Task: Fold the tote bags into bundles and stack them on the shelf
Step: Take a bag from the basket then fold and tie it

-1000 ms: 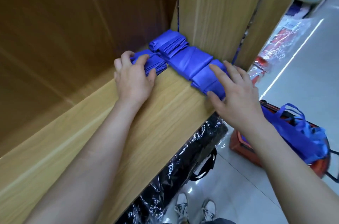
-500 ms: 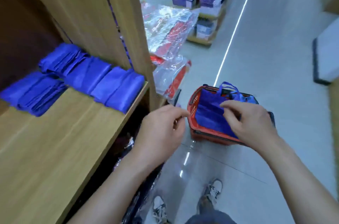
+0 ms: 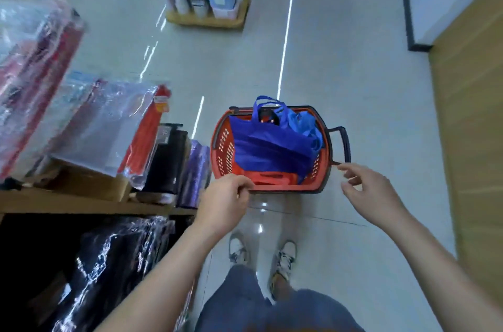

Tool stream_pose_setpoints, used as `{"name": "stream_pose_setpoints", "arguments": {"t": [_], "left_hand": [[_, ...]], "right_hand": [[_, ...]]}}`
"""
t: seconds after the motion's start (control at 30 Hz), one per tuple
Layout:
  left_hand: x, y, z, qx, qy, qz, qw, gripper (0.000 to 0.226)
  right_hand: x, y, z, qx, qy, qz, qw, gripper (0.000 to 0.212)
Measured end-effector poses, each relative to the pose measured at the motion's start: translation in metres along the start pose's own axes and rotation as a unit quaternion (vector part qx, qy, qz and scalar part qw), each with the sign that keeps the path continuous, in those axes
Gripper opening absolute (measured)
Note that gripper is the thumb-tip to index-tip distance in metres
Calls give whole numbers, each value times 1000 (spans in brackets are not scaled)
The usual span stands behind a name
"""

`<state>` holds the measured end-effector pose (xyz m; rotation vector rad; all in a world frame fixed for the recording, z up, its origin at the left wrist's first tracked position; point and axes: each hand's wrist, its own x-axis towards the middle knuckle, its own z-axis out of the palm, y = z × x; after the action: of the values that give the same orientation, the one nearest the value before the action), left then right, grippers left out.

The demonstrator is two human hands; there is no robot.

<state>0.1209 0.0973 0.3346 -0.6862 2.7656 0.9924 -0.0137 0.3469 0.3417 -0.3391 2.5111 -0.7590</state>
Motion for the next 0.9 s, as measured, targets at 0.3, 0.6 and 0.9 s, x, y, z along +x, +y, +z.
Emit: {"name": "stream_pose_setpoints", "arguments": {"t": [0.3, 0.6, 0.9], "left_hand": [[174, 2, 107, 12, -109, 16, 994, 27], [299, -23, 245, -1, -221, -4, 975, 59], [340, -36, 302, -105, -217, -63, 969, 29]], "right_hand": [[117, 58, 61, 138, -9, 175, 975, 32], [240, 110, 144, 126, -30, 185, 974, 62], [322, 137, 203, 4, 40, 96, 995, 22]]}}
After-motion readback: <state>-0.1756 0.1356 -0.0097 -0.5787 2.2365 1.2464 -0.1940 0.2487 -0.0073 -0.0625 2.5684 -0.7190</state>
